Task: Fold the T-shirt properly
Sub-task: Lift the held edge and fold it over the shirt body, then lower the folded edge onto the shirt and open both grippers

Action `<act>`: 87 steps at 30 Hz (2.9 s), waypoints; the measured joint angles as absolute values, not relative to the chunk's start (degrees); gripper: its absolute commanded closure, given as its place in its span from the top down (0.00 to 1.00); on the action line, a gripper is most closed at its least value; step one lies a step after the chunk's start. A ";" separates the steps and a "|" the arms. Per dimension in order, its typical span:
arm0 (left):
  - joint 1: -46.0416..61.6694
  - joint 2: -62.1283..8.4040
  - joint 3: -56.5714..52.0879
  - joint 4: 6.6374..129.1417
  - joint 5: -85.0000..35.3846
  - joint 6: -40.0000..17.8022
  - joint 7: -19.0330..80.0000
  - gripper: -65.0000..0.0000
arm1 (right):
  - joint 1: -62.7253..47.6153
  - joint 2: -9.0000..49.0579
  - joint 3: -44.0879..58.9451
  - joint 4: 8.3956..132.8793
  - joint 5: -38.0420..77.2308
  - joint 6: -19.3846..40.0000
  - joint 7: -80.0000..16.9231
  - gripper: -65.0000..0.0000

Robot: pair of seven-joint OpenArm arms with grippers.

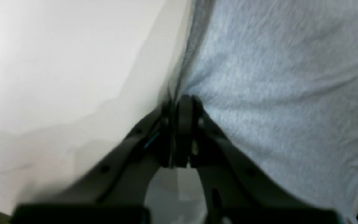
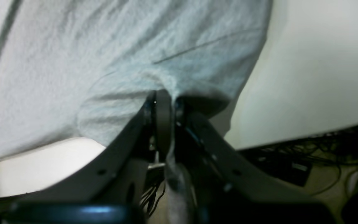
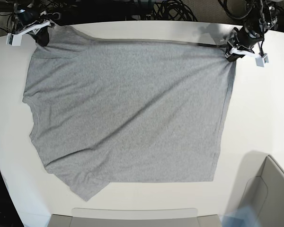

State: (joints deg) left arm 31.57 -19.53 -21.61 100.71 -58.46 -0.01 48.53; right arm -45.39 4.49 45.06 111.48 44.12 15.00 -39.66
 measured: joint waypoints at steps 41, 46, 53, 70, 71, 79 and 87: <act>8.54 -17.12 -21.56 99.72 -48.53 0.82 61.08 0.00 | -17.19 10.87 30.85 114.63 18.96 15.22 -53.12 0.00; 5.96 -17.12 -19.77 99.31 -46.04 0.80 61.25 0.00 | -12.93 10.87 30.85 111.02 18.17 15.25 -53.12 0.00; 0.08 -16.99 -16.49 91.96 -44.49 0.82 61.25 0.00 | -7.20 10.92 30.89 103.77 18.09 15.20 -53.08 0.00; -9.56 -17.32 -16.53 81.54 -44.21 0.62 60.82 0.00 | 3.01 14.24 24.40 86.30 17.78 15.20 -46.85 0.00; -10.13 -17.39 -16.53 80.62 -44.18 0.62 60.82 0.00 | 3.55 14.24 24.40 86.30 17.89 15.18 -46.87 0.00; -11.55 -17.58 -16.53 74.06 -44.18 0.67 56.21 0.00 | 8.36 14.24 24.34 84.88 15.53 15.22 -46.44 0.00; -11.57 -17.63 -16.53 74.13 -44.10 0.84 55.42 0.33 | 9.69 14.13 24.36 81.87 14.04 15.25 -46.44 0.25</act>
State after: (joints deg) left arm -11.57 -17.63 -16.53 74.13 -44.10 0.84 55.42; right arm 9.69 14.13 24.36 81.87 14.04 15.25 -46.44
